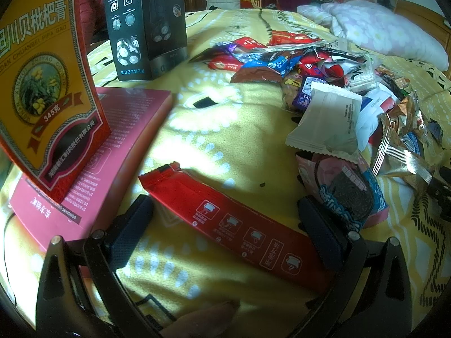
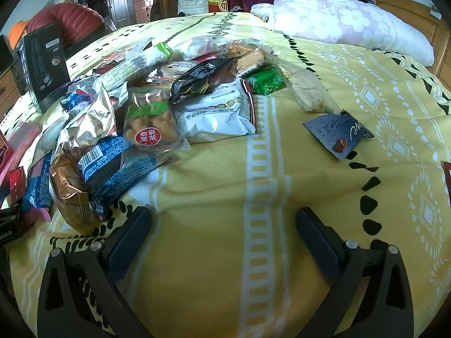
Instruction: Organize snacks
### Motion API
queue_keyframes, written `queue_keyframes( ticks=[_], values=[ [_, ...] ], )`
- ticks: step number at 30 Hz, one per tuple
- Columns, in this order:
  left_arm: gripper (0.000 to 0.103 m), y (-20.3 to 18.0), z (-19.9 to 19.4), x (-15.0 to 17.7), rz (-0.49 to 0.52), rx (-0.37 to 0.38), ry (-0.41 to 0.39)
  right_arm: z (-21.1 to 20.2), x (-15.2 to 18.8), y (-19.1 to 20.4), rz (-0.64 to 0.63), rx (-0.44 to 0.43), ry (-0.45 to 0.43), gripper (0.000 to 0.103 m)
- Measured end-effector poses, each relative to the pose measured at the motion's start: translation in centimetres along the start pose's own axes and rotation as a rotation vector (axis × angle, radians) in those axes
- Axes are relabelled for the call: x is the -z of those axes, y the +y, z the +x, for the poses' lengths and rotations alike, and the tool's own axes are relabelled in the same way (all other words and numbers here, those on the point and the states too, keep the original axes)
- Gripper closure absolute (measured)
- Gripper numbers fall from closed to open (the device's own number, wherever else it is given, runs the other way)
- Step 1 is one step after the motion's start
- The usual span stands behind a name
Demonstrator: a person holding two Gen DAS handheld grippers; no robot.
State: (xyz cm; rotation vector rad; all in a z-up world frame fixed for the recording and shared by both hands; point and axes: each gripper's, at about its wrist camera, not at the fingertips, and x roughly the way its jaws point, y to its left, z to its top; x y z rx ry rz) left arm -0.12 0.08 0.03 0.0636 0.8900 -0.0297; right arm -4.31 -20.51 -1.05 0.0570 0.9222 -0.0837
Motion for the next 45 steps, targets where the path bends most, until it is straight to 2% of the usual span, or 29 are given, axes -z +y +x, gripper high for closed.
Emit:
queue_keyframes(
  ticks=[37, 42, 45],
  values=[
    [0.0, -0.2, 0.2, -0.3, -0.006, -0.001, 0.004, 0.0, 0.0, 0.0, 0.0, 0.0, 0.0, 0.0],
    [0.0, 0.4, -0.4, -0.1, -0.009, 0.045, 0.02, 0.0, 0.0, 0.0, 0.0, 0.0, 0.0, 0.0],
    [0.001, 0.8, -1.1, 0.2, 0.009, 0.11, 0.049, 0.0, 0.0, 0.0, 0.0, 0.0, 0.0, 0.0]
  ],
)
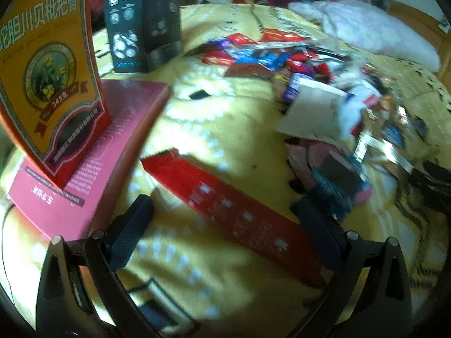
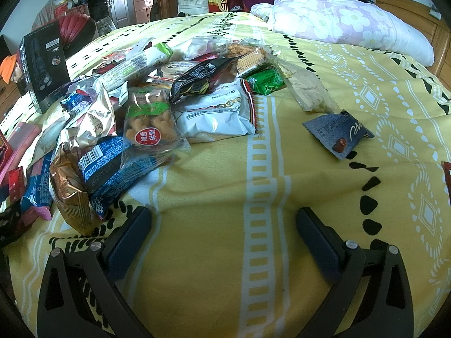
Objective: Organize snacks
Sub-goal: 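Grasp the pink-and-blue snack bag from the pile with the left tool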
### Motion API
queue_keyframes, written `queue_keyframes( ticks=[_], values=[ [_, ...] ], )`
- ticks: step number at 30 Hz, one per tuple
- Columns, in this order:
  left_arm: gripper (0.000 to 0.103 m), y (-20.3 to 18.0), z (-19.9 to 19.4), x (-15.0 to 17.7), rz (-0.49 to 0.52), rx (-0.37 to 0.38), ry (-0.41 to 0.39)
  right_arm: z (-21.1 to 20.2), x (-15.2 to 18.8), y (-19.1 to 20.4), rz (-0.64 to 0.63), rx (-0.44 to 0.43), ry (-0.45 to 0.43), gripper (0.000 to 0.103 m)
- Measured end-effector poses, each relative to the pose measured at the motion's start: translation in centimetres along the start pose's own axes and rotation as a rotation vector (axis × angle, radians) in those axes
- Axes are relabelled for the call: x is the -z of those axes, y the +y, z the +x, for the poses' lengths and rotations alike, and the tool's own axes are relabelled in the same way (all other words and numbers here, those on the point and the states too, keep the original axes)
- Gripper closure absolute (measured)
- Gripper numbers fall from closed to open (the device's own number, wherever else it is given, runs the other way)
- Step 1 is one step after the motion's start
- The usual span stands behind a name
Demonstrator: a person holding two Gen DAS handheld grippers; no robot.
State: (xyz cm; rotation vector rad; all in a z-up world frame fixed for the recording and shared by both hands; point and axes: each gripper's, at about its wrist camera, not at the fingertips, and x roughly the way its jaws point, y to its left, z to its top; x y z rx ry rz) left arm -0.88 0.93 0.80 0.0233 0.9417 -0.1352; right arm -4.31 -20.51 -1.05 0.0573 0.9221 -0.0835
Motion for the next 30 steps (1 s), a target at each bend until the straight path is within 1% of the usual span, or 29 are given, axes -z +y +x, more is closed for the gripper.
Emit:
queue_keyframes(
  ticks=[1, 2, 3, 4, 5, 7, 8, 10, 12, 14, 17, 19, 20, 21, 22, 23, 25, 30],
  values=[
    [0.003, 0.2, -0.4, 0.2, 0.004, 0.03, 0.011, 0.0, 0.0, 0.0, 0.0, 0.0, 0.0, 0.0],
    [0.01, 0.4, -1.0, 0.5, 0.005, 0.054, 0.011, 0.0, 0.0, 0.0, 0.0, 0.0, 0.0, 0.0],
    [0.013, 0.6, -1.7, 0.6, -0.001, 0.088, 0.015, 0.0, 0.0, 0.0, 0.0, 0.0, 0.0, 0.0],
    [0.019, 1.1, -2.4, 0.6, -0.032, 0.145, 0.027, 0.0, 0.0, 0.0, 0.0, 0.0, 0.0, 0.0],
    [0.023, 1.6, -3.1, 0.6, -0.07, 0.193, 0.033, 0.0, 0.0, 0.0, 0.0, 0.0, 0.0, 0.0],
    [0.023, 2.5, -4.3, 0.4, -0.155, 0.277, 0.024, 0.0, 0.0, 0.0, 0.0, 0.0, 0.0, 0.0],
    [0.023, 2.3, -4.8, 0.2, -0.166, 0.294, 0.01, 0.0, 0.0, 0.0, 0.0, 0.0, 0.0, 0.0],
    [0.023, 0.9, -5.1, -0.5, -0.117, 0.298, 0.0, 0.0, 0.0, 0.0, 0.0, 0.0, 0.0, 0.0],
    [0.023, -0.9, -4.5, -1.3, -0.082, 0.311, 0.032, 0.0, 0.0, 0.0, 0.0, 0.0, 0.0, 0.0],
    [0.023, -2.5, -3.3, -2.3, -0.08, 0.32, 0.048, 0.0, 0.0, 0.0, 0.0, 0.0, 0.0, 0.0],
    [0.023, -4.0, -1.2, -3.2, -0.097, 0.283, 0.085, 0.0, 0.0, 0.0, 0.0, 0.0, 0.0, 0.0],
    [0.023, -4.2, -0.2, -3.3, -0.109, 0.267, 0.118, 0.0, 0.0, 0.0, 0.0, 0.0, 0.0, 0.0],
    [0.025, -4.4, 0.2, -3.3, -0.102, 0.251, 0.125, 0.0, 0.0, 0.0, 0.0, 0.0, 0.0, 0.0],
    [0.03, -4.8, 0.6, -3.4, -0.082, 0.226, 0.125, 0.0, 0.0, 0.0, 0.0, 0.0, 0.0, 0.0],
    [0.05, -5.0, 1.0, -3.4, -0.071, 0.23, 0.133, 0.0, 0.0, 0.0, 0.0, 0.0, 0.0, 0.0],
    [0.055, -4.8, 1.1, -3.4, -0.071, 0.235, 0.142, 0.0, 0.0, 0.0, 0.0, 0.0, 0.0, 0.0],
    [0.057, -4.1, 0.3, -3.2, -0.077, 0.259, 0.147, 0.0, 0.0, 0.0, 0.0, 0.0, 0.0, 0.0],
    [0.058, -2.8, -4.6, -2.3, 0.015, 0.305, 0.083, 0.0, 0.0, 0.0, 0.0, 0.0, 0.0, 0.0]
  ],
)
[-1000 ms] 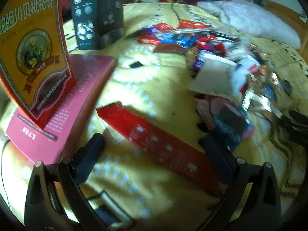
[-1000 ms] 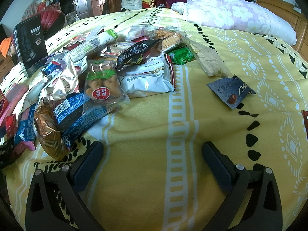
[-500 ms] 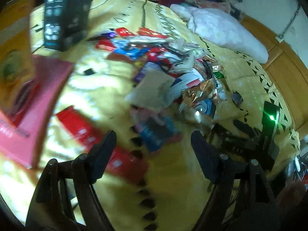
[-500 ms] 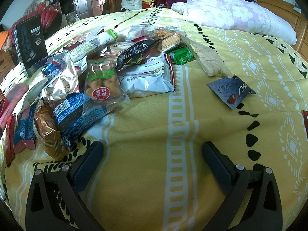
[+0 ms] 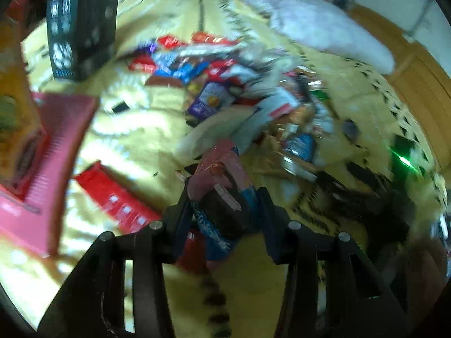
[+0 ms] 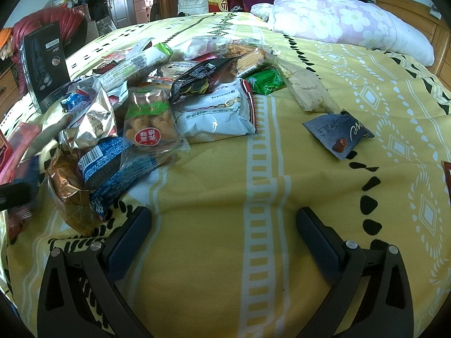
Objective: Organize snacks
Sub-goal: 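Grasp the pink-and-blue snack bag from the pile with the left tool, then grasp the blue snack bag with the right tool while the left tool holds the pink bag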
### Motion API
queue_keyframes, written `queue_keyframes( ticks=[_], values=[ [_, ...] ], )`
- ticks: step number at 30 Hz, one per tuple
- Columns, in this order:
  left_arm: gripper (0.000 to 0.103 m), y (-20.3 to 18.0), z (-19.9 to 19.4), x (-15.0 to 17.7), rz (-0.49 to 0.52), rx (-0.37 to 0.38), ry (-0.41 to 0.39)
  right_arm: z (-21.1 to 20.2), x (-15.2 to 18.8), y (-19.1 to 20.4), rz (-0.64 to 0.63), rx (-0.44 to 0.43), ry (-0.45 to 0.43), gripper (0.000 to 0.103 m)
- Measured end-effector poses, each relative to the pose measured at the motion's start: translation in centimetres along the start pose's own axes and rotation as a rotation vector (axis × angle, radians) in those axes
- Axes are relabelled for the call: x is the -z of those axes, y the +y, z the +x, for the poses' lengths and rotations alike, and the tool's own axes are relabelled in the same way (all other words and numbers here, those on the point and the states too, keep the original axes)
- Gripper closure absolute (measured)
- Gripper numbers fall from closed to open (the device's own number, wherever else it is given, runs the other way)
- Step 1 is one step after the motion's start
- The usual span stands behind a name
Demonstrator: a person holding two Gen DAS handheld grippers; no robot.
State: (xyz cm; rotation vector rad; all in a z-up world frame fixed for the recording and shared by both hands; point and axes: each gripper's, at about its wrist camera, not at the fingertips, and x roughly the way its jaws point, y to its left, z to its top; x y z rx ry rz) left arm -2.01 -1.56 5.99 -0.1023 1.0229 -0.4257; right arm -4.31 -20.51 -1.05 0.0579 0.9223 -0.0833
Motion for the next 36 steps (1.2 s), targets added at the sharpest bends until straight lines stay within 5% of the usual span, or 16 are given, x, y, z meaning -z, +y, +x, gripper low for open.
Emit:
queue_keyframes(
  ticks=[7, 16, 18, 23, 25, 27, 36],
  values=[
    [0.058, 1.5, -5.1, 1.2, 0.003, 0.045, -0.048, 0.0, -0.1, 0.2, -0.005, 0.007, 0.007, 0.0],
    [0.058, 3.0, -6.0, 2.1, -0.016, 0.06, -0.047, 0.8, -1.6, 0.0, -0.004, -0.022, 0.063, 0.0],
    [0.058, 3.4, -6.0, 2.4, -0.031, 0.067, -0.045, -0.6, -2.6, -0.9, 0.093, -0.135, 0.109, 0.0],
    [0.058, 3.7, -6.0, 2.3, -0.04, 0.102, -0.061, -4.8, -3.5, 0.7, 0.272, -0.296, 0.039, 0.007],
    [0.058, 3.9, -6.0, 2.1, -0.046, 0.113, -0.062, -3.5, -3.7, 2.9, 0.256, -0.326, 0.102, 0.026],
    [0.058, 4.2, -6.0, 2.1, -0.05, 0.117, -0.062, -1.6, -3.9, 4.1, 0.261, -0.296, 0.15, 0.033],
    [0.058, 3.9, -5.6, 1.8, -0.065, 0.159, -0.051, 1.6, -5.2, 6.2, 0.196, -0.233, 0.167, 0.03]
  ],
)
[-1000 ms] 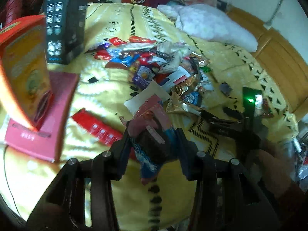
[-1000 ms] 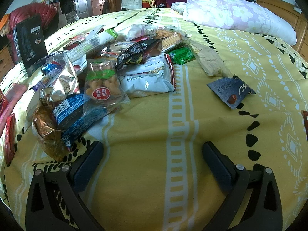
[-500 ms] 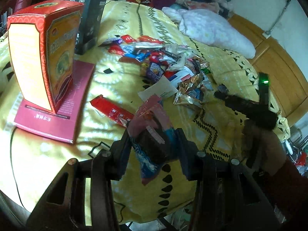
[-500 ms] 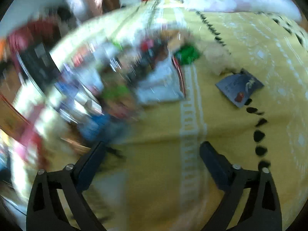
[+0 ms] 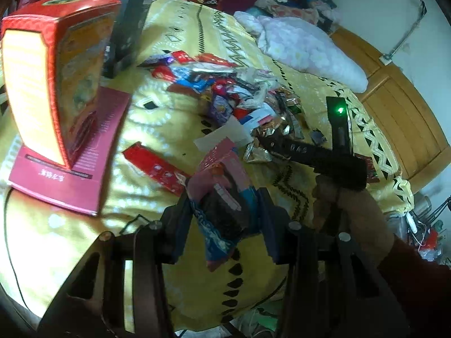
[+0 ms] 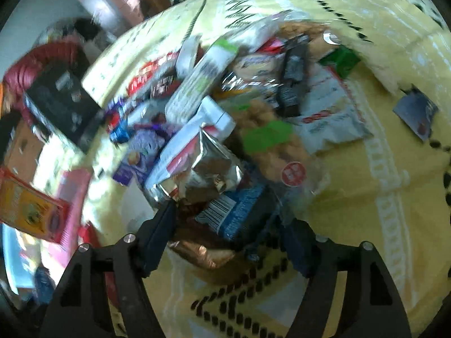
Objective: Organize snacks
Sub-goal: 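Grasp the blue snack bag with the right tool while the left tool holds the pink bag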
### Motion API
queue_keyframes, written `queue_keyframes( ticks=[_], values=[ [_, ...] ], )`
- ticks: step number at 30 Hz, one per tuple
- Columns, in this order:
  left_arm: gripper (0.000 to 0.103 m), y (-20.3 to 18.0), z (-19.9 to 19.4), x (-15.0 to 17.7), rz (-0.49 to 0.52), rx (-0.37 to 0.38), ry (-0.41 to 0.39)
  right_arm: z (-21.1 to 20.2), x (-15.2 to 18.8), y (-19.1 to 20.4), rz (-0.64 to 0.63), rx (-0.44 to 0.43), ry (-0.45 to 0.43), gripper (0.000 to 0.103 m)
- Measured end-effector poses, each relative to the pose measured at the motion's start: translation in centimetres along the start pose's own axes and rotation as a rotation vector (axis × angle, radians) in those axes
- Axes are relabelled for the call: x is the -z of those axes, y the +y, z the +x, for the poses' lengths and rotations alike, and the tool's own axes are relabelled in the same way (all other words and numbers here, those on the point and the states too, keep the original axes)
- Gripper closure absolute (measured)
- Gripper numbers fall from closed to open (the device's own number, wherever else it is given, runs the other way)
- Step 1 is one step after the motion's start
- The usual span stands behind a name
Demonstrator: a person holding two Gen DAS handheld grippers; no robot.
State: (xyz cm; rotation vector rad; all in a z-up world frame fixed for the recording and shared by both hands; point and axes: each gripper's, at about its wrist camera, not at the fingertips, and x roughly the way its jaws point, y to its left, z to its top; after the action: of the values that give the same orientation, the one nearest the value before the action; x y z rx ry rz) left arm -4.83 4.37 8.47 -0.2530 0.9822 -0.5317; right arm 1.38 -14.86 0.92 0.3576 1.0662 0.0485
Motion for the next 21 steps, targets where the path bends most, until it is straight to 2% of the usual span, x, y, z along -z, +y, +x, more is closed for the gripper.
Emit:
queue_keyframes(
  ticks=[2, 4, 9, 12, 15, 17, 19, 21],
  values=[
    [0.057, -0.5, -0.2, 0.0, 0.008, 0.016, -0.005, -0.8, 0.2, -0.6, -0.015, -0.012, 0.007, 0.046],
    [0.057, -0.8, -0.2, 0.2, 0.02, 0.027, -0.004, -2.9, 0.9, -1.8, -0.054, 0.009, 0.002, 0.051],
    [0.057, -0.9, 1.1, 0.8, 0.001, 0.039, 0.027, -7.4, 4.1, -5.1, -0.125, 0.073, 0.028, 0.052],
    [0.057, -1.2, 1.5, 1.1, 0.014, 0.037, 0.038, -8.4, 6.3, -6.6, -0.124, 0.063, 0.076, 0.052],
    [0.057, -1.6, 1.6, 1.3, 0.016, 0.028, 0.04, -9.2, 7.2, -6.7, -0.121, 0.124, 0.047, 0.041],
    [0.057, -1.6, 1.6, 1.3, 0.016, 0.023, 0.037, -9.6, 7.2, -6.9, -0.056, 0.109, 0.016, 0.028],
    [0.057, -1.6, 1.7, 1.3, 0.017, 0.011, 0.036, -9.9, 7.2, -7.0, 0.01, 0.085, -0.015, 0.025],
    [0.057, -1.6, 1.9, 1.3, 0.014, 0.002, 0.04, -9.2, 7.1, -6.9, 0.065, 0.102, -0.026, 0.025]
  ],
)
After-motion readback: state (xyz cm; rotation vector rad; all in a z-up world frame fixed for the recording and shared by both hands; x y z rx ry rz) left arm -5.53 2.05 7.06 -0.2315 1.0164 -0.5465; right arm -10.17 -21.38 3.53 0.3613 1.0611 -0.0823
